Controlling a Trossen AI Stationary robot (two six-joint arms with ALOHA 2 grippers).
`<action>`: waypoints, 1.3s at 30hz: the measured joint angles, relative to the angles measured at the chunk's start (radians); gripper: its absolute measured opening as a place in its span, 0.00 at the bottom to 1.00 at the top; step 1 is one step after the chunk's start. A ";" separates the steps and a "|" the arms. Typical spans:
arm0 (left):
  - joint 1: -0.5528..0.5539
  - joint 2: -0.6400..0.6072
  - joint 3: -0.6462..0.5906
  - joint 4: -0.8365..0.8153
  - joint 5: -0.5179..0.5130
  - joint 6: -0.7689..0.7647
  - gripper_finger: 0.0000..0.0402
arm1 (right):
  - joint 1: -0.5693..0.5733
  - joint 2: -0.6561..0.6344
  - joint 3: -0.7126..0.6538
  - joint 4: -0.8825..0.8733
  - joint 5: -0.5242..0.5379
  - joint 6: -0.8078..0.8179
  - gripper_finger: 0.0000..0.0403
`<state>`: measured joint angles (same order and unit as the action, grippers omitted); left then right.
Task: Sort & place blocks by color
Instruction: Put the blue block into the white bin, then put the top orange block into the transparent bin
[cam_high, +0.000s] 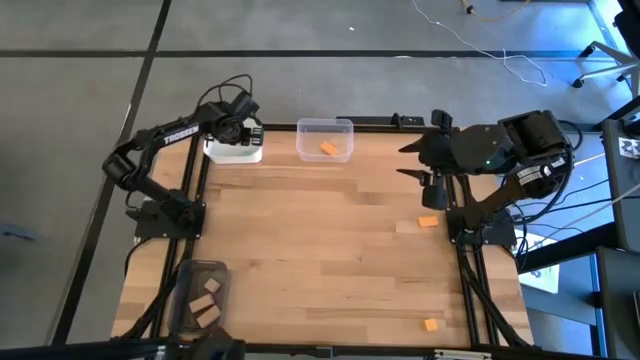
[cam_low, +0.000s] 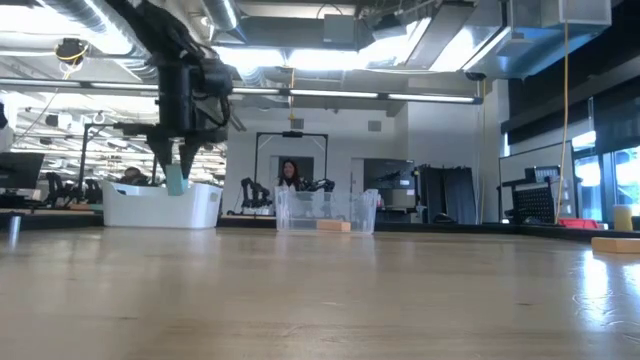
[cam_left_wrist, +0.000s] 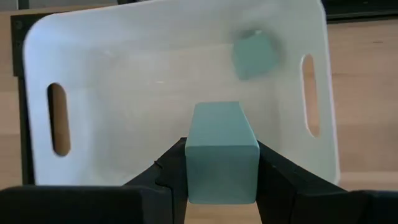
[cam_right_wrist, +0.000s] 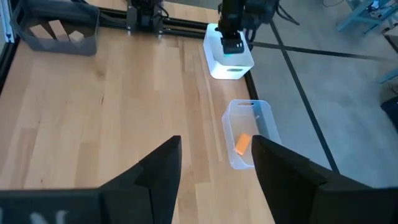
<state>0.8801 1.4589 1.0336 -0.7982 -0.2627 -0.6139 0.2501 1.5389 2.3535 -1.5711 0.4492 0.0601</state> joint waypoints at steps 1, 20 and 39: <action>0.002 0.016 0.000 0.011 -0.003 0.006 0.31 | 0.000 -0.002 0.000 0.000 0.000 0.000 0.49; 0.013 0.123 0.000 0.102 -0.051 0.042 0.49 | 0.000 -0.004 0.000 0.000 0.002 -0.011 0.49; -0.086 -0.141 0.000 0.104 0.024 0.126 0.52 | 0.000 -0.003 -0.026 0.001 -0.134 0.031 0.49</action>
<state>0.7945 1.3181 1.0332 -0.6942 -0.2387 -0.4879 0.2497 1.5356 2.3276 -1.5703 0.3155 0.0914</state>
